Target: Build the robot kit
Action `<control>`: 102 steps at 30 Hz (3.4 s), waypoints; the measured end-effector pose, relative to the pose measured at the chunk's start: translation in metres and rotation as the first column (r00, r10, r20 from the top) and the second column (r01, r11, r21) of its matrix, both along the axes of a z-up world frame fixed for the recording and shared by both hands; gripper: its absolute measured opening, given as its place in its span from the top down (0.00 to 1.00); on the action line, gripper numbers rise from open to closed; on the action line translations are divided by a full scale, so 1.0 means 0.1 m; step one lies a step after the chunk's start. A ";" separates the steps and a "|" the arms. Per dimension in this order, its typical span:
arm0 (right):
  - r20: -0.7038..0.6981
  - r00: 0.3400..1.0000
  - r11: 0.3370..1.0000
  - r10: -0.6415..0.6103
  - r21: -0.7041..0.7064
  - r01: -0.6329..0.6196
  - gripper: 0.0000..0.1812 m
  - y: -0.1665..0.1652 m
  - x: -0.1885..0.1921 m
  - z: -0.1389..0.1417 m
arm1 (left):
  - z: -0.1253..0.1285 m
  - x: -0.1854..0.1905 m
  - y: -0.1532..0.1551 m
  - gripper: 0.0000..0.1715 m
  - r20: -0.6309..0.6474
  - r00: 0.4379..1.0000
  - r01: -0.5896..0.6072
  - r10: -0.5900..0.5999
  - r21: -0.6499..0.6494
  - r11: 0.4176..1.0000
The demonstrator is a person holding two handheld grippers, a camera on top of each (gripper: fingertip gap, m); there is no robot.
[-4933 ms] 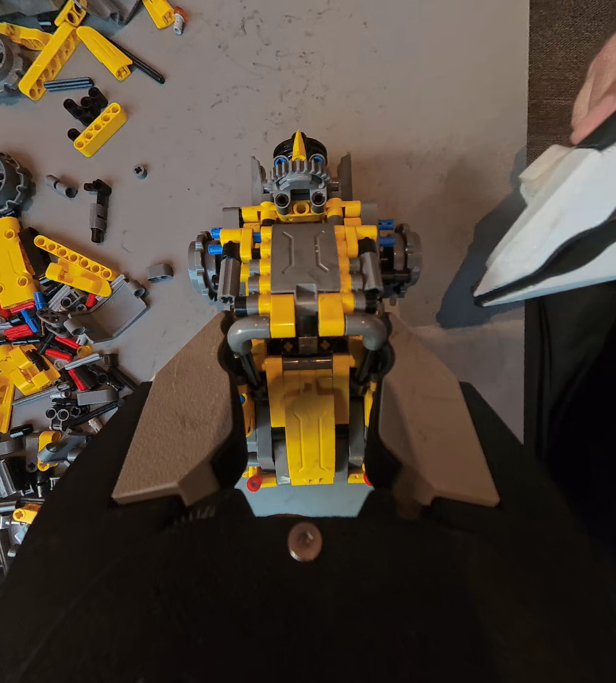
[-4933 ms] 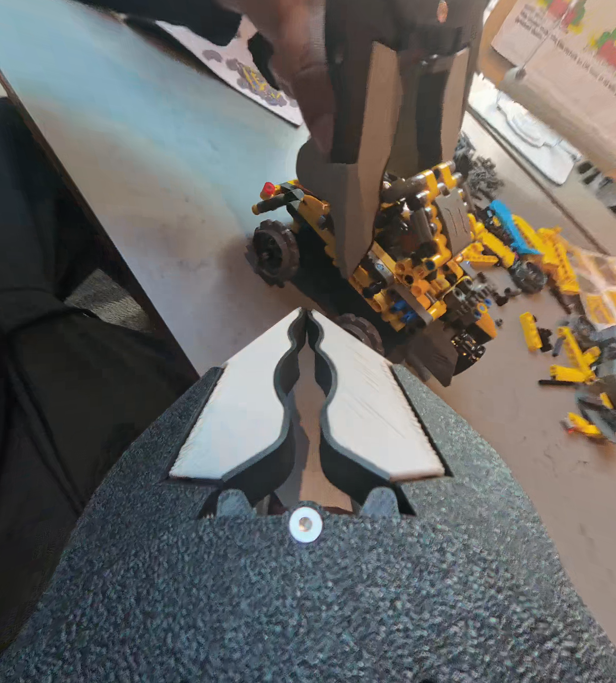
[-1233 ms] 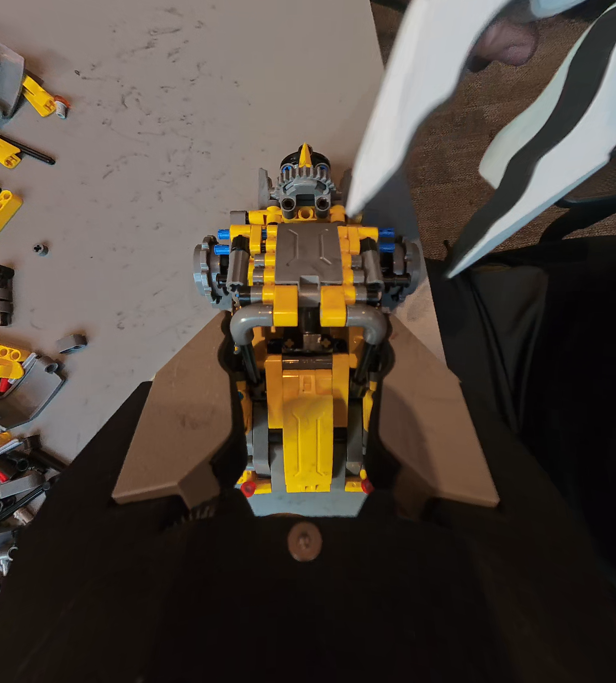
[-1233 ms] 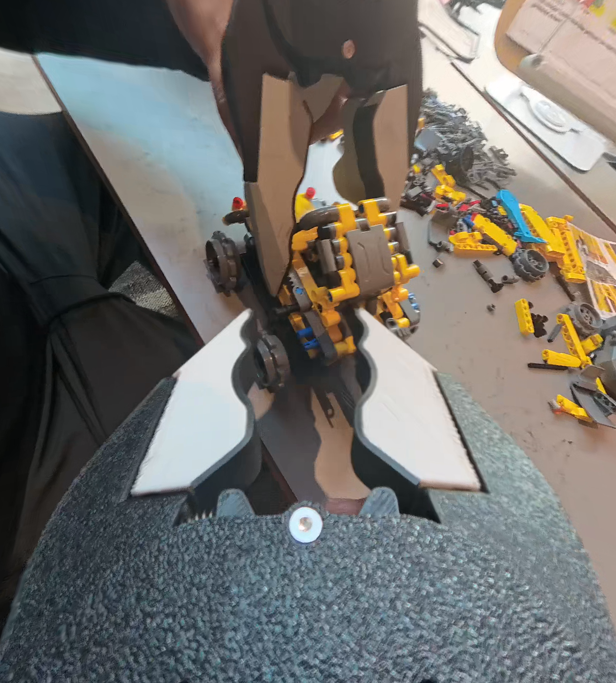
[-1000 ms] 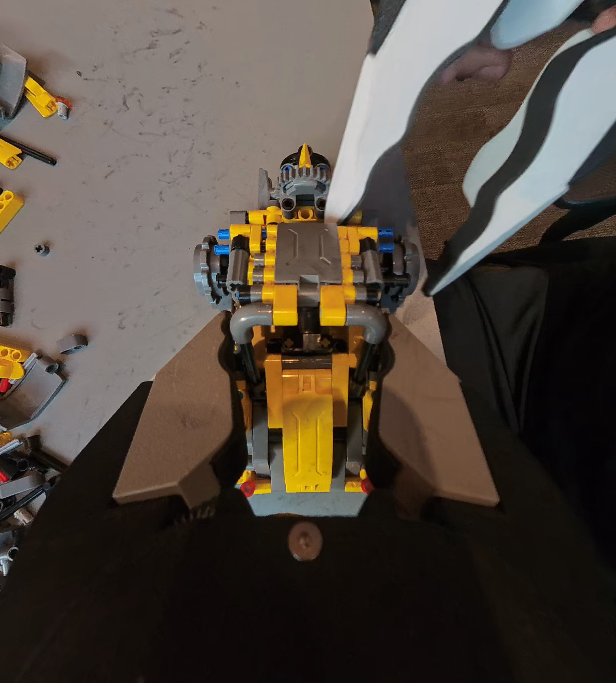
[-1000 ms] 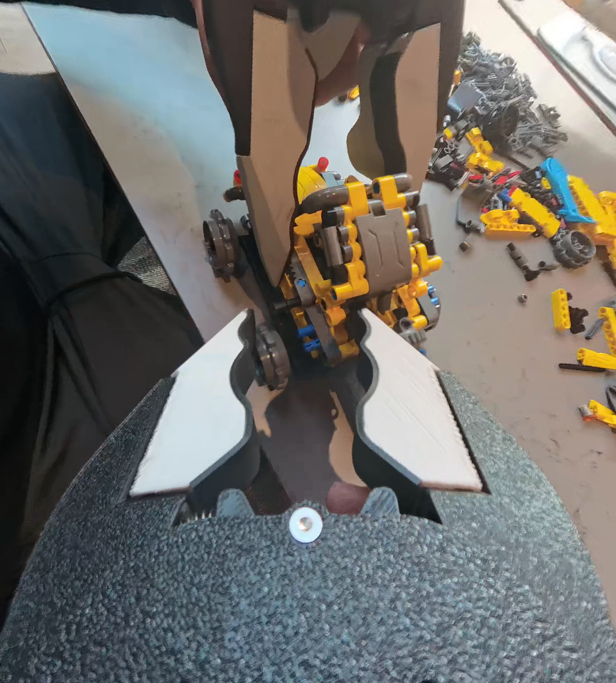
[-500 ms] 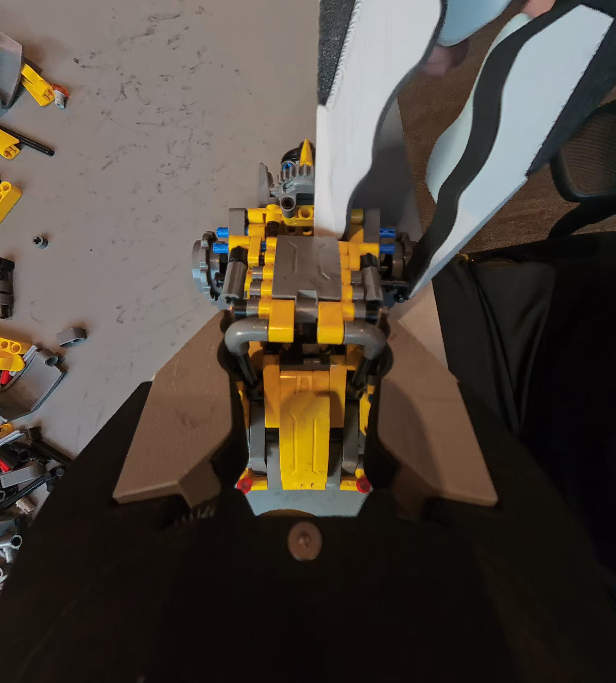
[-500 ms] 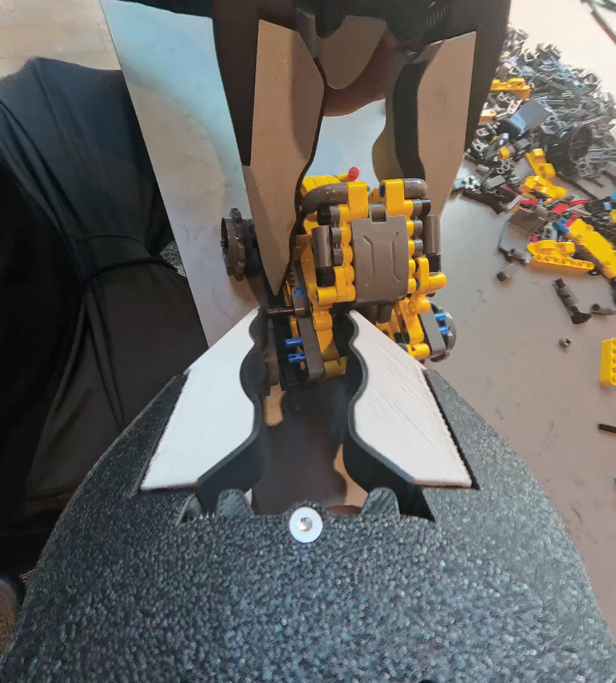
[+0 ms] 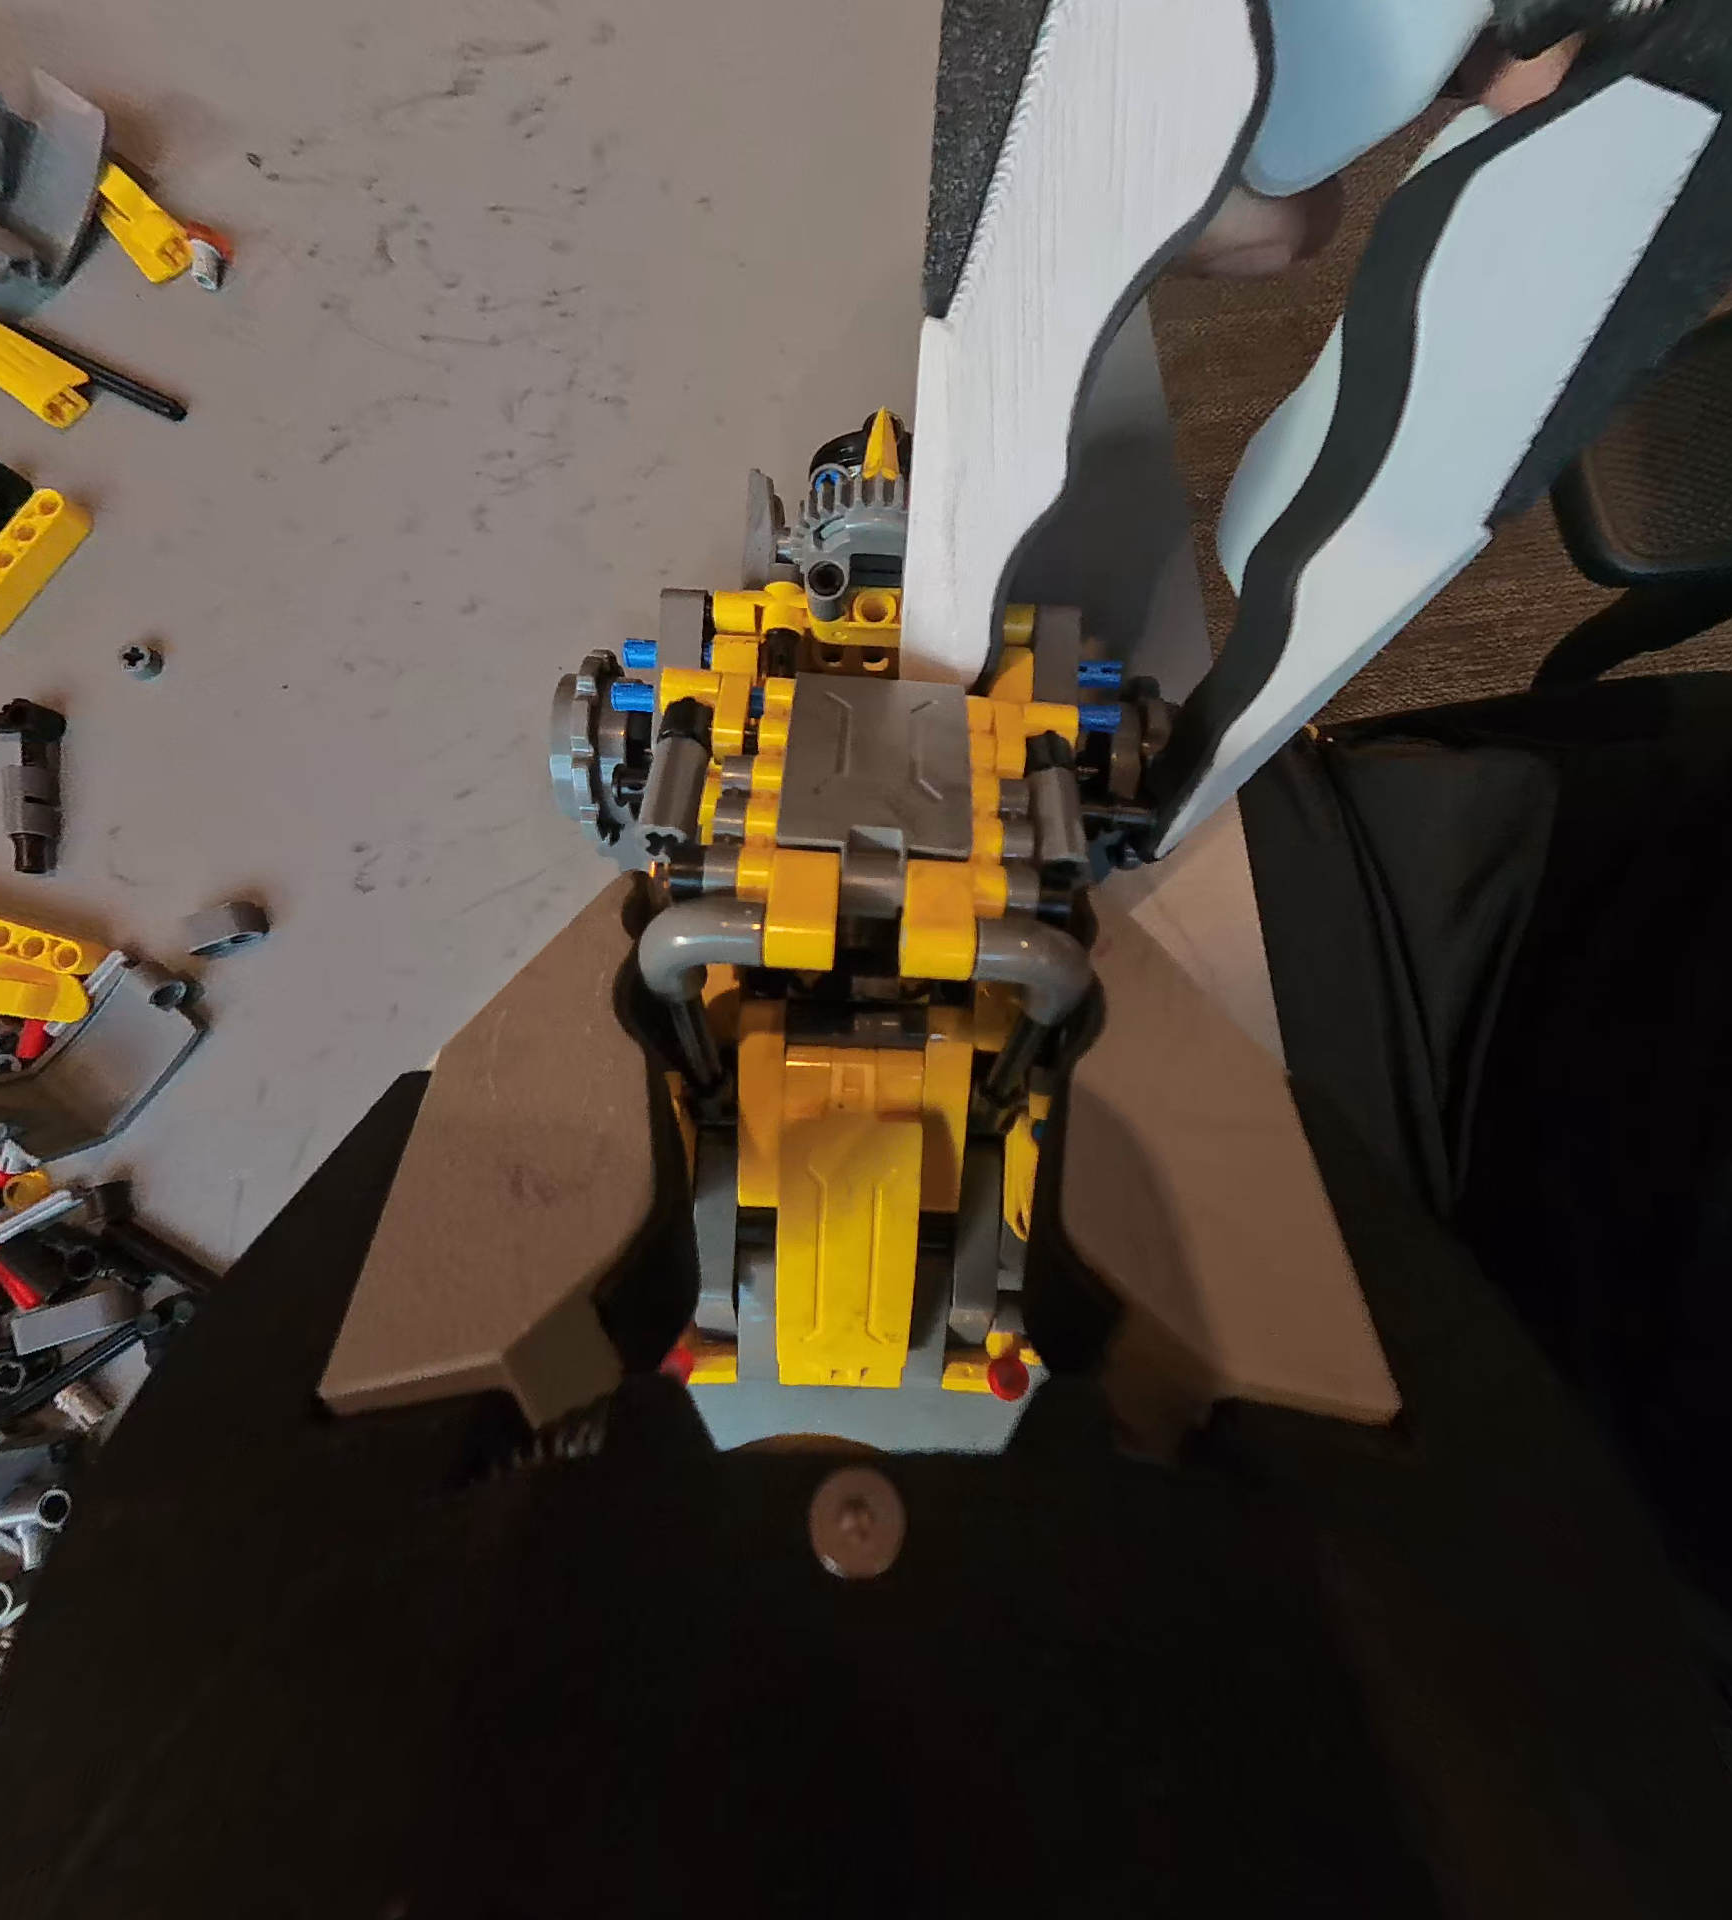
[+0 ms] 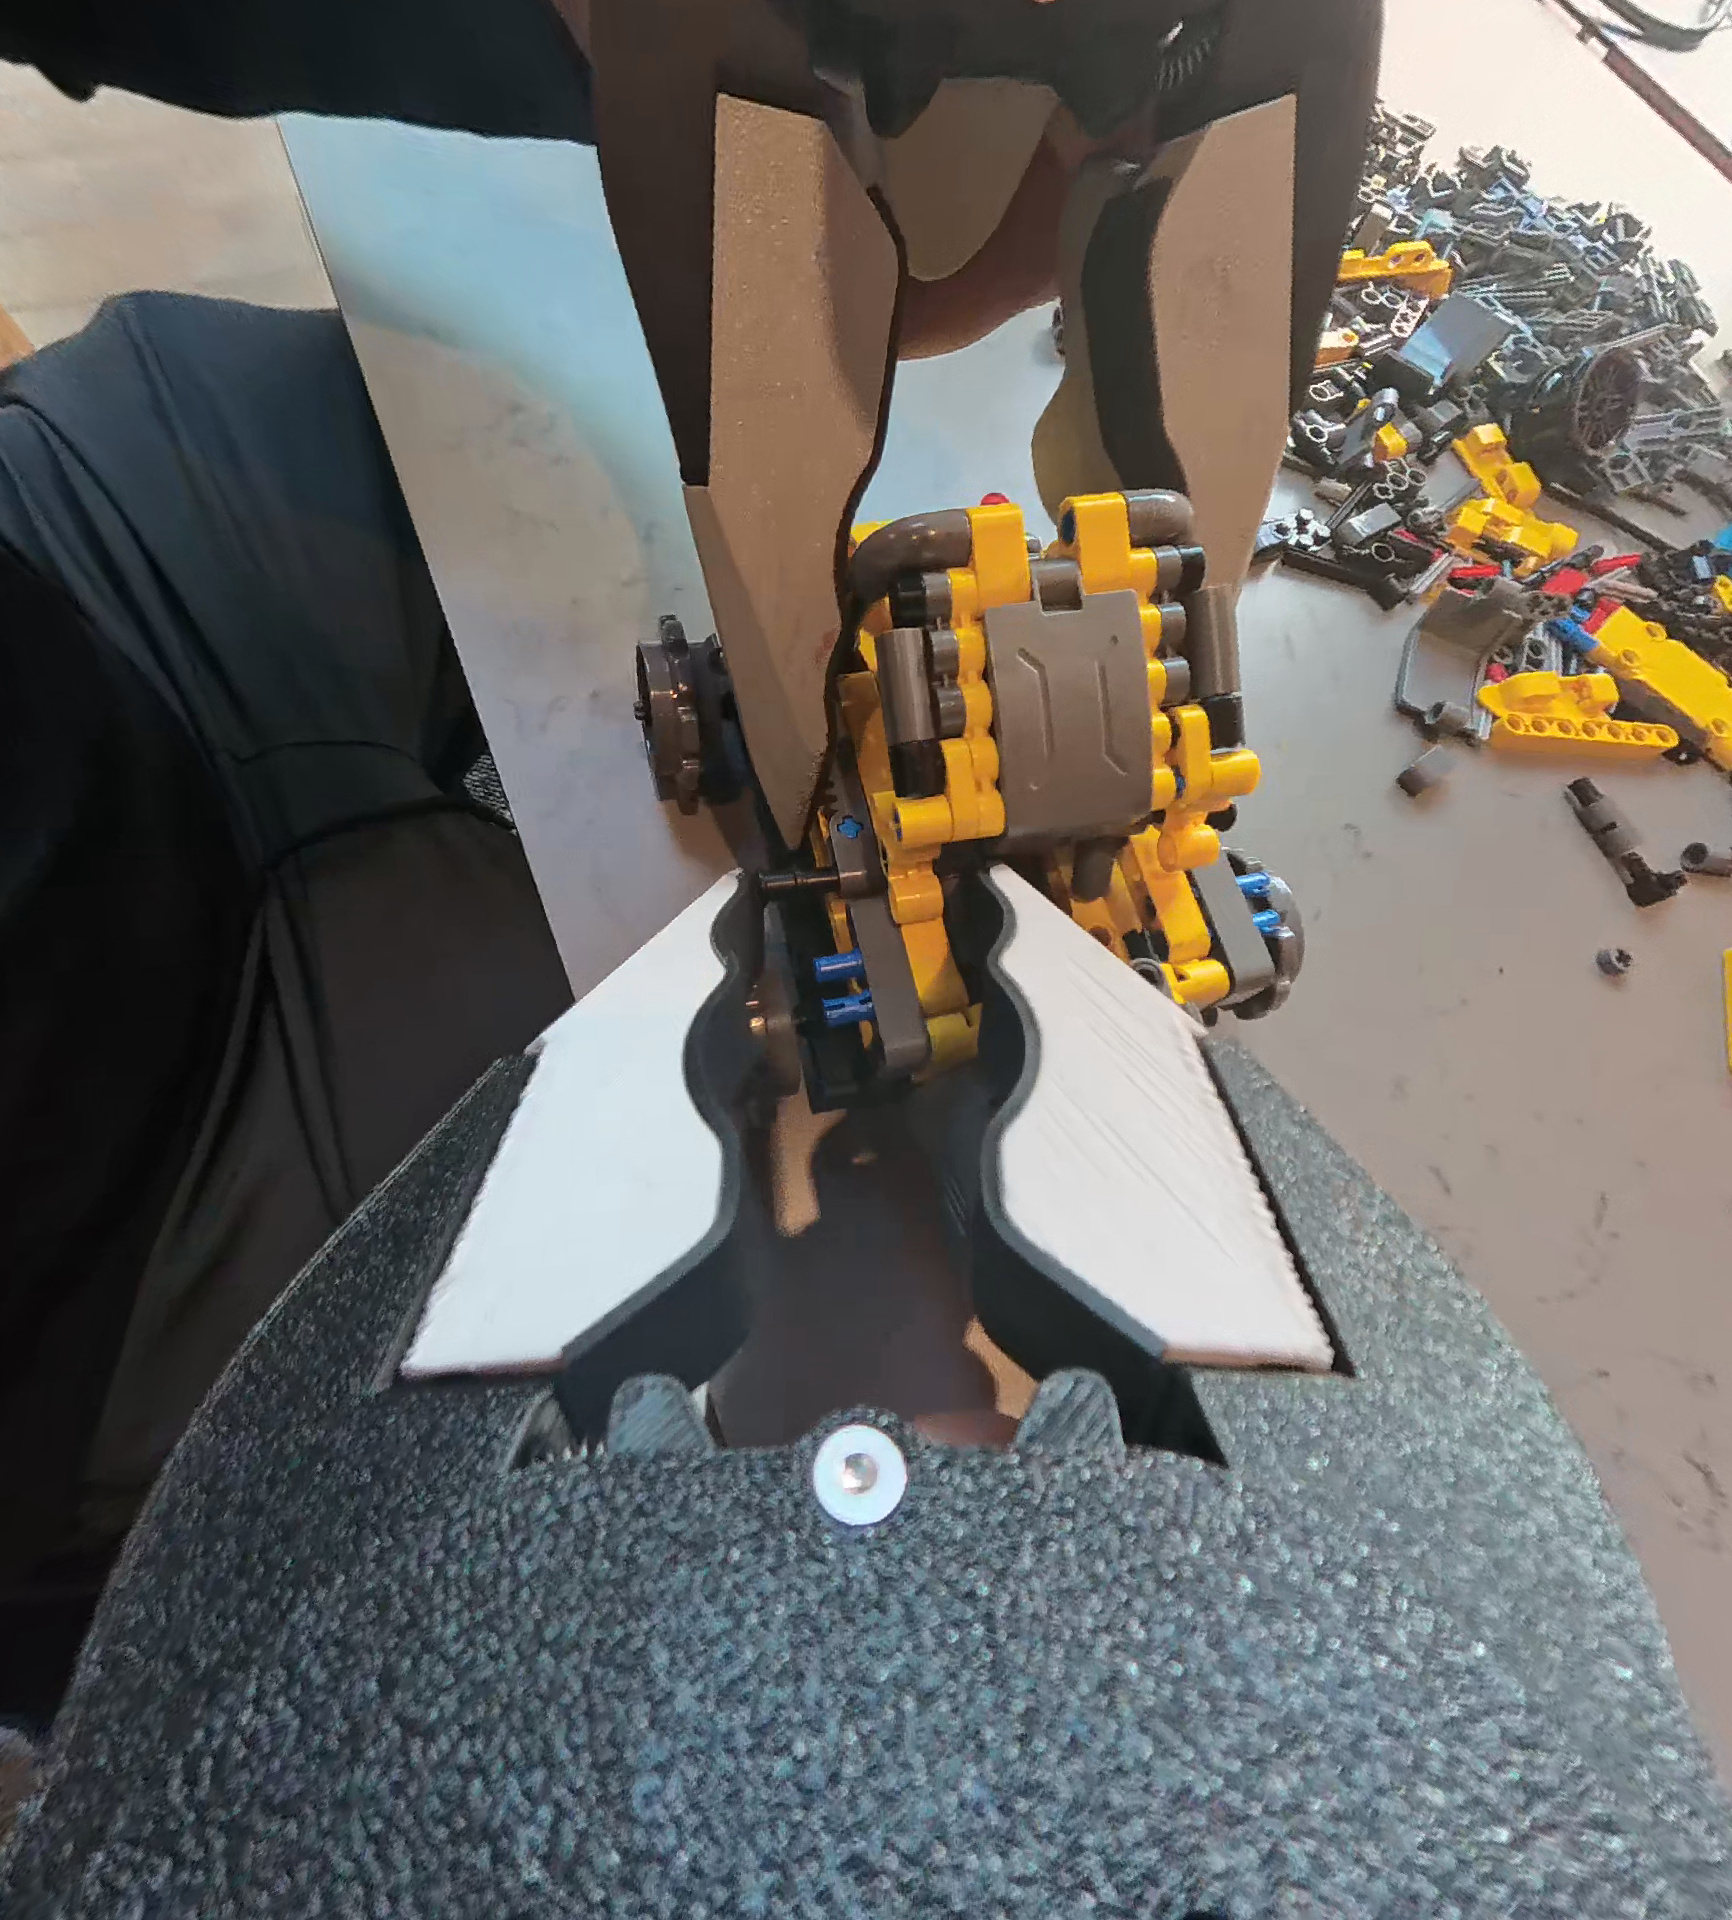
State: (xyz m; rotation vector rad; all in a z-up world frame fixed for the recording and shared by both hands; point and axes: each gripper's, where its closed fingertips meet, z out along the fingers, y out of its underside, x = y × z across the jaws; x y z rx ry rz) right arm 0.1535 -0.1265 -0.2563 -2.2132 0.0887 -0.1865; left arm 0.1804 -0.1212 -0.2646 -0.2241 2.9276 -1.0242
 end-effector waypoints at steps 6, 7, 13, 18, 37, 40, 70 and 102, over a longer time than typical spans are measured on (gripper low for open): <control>0.051 0.998 0.998 -0.043 -0.039 0.045 0.79 -0.06 0.01 0.02 | 0.01 -0.01 -0.02 0.56 -0.004 1.000 0.006 -0.006 -0.024 1.000; 0.069 0.996 0.998 -0.052 -0.040 0.055 0.78 -0.08 0.00 0.02 | 0.02 -0.01 -0.02 0.56 -0.005 1.000 0.012 -0.012 -0.033 0.999; 0.112 0.988 0.990 -0.109 0.106 0.097 0.77 -0.15 -0.11 0.31 | 0.02 -0.02 0.02 0.56 -0.004 0.998 0.070 -0.070 -0.036 0.997; 0.109 0.973 0.953 -0.205 0.249 0.173 0.77 -0.34 -0.05 0.48 | 0.03 -0.03 0.05 0.56 -0.006 0.994 0.105 -0.105 -0.041 0.994; -0.060 0.974 0.941 -0.217 0.253 0.225 0.68 -0.05 0.05 -0.02 | 0.04 -0.07 0.38 0.55 -0.051 0.954 0.296 -0.297 -0.020 0.955; -0.098 0.972 0.933 -0.212 0.276 0.231 0.71 0.03 -0.02 -0.01 | 0.06 -0.02 0.48 0.47 -0.067 0.971 0.231 -0.229 0.011 0.973; -0.094 0.984 0.988 -0.149 0.029 0.152 0.67 0.64 0.10 0.20 | 0.13 -0.03 0.71 0.51 -0.038 0.978 0.197 -0.207 -0.179 0.964; -0.085 0.925 0.906 -0.370 0.189 0.379 0.74 0.07 0.44 0.38 | 0.12 0.06 0.64 0.53 -0.066 0.981 -0.192 0.181 -0.261 0.946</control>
